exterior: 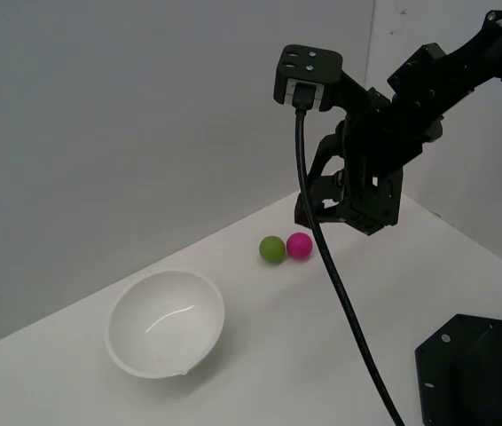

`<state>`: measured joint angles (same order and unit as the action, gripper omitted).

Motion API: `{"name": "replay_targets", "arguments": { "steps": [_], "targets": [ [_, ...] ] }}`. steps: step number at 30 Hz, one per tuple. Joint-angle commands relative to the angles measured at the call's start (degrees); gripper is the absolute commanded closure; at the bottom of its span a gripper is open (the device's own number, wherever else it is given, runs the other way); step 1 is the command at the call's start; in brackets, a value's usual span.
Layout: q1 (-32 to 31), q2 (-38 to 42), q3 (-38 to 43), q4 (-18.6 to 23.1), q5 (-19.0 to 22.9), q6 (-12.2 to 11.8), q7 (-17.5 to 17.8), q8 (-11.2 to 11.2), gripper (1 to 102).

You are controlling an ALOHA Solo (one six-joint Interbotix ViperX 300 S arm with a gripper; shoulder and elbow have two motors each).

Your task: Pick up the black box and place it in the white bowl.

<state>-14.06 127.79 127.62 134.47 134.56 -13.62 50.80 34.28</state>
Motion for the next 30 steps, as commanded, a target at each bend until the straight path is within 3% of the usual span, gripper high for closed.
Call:
{"name": "replay_targets", "arguments": {
  "steps": [1, 30],
  "targets": [
    [-0.18, 0.7, 0.88, -2.55, -2.99, -0.7, 0.7, 0.09, 70],
    [-15.21, -5.54, -5.54, -13.01, -13.27, -0.88, 1.05, -6.24, 70]
  ]
}}
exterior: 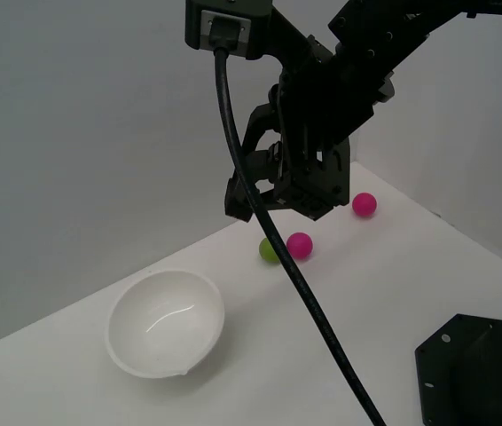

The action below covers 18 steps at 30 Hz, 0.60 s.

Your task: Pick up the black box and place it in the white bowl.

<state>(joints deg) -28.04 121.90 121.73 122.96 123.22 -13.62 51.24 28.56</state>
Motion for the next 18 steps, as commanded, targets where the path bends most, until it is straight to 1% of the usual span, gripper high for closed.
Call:
{"name": "replay_targets", "arguments": {
  "steps": [1, 6, 12, 18],
  "targets": [
    [-1.67, 0.09, 0.09, -1.67, -2.2, -0.88, 0.62, -0.53, 70],
    [-3.69, -2.11, -2.02, -2.72, -3.34, -1.14, 0.18, -0.53, 70],
    [-5.36, -4.75, -4.66, -3.34, -3.87, -2.9, -2.37, -0.53, 70],
    [-6.06, -6.77, -6.68, -3.43, -3.96, -2.9, -3.43, -0.53, 70]
  ]
}}
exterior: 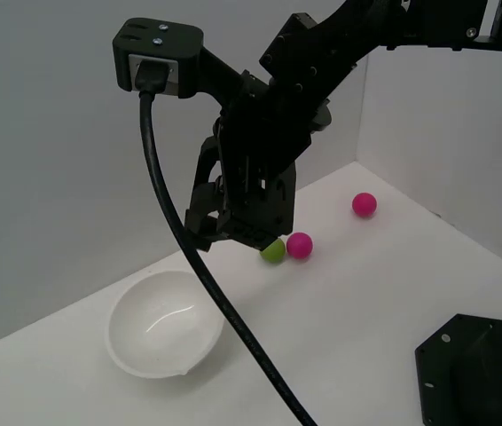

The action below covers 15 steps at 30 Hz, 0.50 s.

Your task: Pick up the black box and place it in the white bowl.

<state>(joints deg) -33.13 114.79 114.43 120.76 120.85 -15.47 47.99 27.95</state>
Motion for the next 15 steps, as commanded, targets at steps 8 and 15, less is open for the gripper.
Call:
{"name": "replay_targets", "arguments": {
  "steps": [8, 15],
  "targets": [
    [-2.37, -2.11, -1.93, -1.85, -2.29, -1.05, -2.11, 0.09, 70],
    [-4.22, -8.09, -7.82, -2.37, -2.64, -2.02, -7.56, 0.09, 70]
  ]
}}
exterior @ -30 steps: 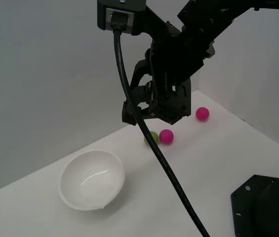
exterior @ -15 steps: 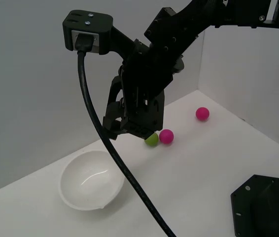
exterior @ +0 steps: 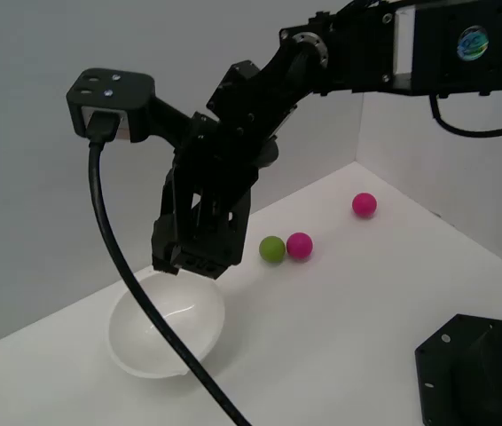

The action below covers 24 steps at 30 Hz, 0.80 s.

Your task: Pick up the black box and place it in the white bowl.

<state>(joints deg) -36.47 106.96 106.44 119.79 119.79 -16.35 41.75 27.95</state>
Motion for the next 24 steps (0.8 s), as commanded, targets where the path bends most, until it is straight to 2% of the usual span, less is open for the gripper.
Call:
{"name": "replay_targets", "arguments": {
  "steps": [1, 7, 17, 19, 22, 24],
  "targets": [
    [-0.97, -1.23, -0.88, -1.41, -1.58, -1.14, -1.93, 0.09, 70],
    [-1.05, -5.36, -4.92, -1.41, -1.58, -1.14, -3.43, 0.09, 70],
    [-1.05, -7.73, -7.29, -1.41, -1.67, -1.23, -4.31, 0.09, 69],
    [-1.05, -7.82, -7.29, -1.49, -1.76, -1.76, -4.31, 0.09, 62],
    [-1.05, -8.0, -7.47, -1.58, -1.85, -3.16, -4.31, 0.09, 36],
    [-1.05, -8.26, -7.82, -1.76, -2.02, -4.13, -4.31, 0.09, 22]
  ]
}}
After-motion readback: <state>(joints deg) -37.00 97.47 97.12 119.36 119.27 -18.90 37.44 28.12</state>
